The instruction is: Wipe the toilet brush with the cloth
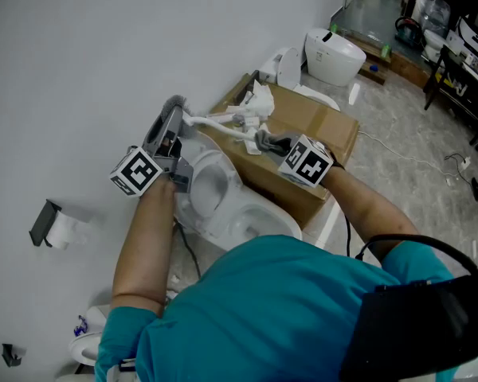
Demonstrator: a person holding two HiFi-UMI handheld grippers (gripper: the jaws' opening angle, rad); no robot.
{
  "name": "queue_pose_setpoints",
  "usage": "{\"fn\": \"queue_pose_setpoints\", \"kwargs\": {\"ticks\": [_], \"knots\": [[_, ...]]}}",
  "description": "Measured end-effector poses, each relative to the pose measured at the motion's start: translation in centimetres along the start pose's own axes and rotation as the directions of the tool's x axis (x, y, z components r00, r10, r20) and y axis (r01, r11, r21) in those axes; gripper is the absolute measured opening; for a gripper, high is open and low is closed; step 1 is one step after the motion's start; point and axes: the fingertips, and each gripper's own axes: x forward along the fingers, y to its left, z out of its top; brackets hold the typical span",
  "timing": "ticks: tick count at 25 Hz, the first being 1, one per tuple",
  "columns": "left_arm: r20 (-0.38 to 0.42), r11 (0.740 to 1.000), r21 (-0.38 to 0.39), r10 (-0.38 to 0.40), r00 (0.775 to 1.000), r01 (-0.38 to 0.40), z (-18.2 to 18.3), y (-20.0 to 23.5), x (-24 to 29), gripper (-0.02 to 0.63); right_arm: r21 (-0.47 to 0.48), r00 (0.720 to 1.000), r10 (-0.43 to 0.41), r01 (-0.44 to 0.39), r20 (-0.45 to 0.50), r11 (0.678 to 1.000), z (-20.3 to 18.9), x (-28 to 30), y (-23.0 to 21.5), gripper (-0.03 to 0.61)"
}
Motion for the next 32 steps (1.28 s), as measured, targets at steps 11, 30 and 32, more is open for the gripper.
{"fn": "queue_pose_setpoints", "kwargs": {"ticks": [11, 30, 32], "knots": [[0.032, 1.0, -0.008, 0.002, 0.999, -0.001, 0.9, 0.6, -0.4, 0.161, -0.009, 1.0, -0.003, 0.003, -0.008, 1.0, -0.7, 0.4, 0.1, 0.021], [0.054, 0.999, -0.04, 0.005, 0.999, -0.003, 1.6, 0.5, -0.8, 0.161, 0.029, 0.998, -0.029, 0.031, -0.05, 0.999, -3.2, -0.1, -0.8, 0.021], [0.057, 0.999, -0.038, -0.008, 0.998, 0.01, 1.7, 0.3, -0.8, 0.161, 0.027, 0.998, -0.032, 0.034, -0.044, 0.999, -3.4, -0.1, -0.9, 0.021]]}}
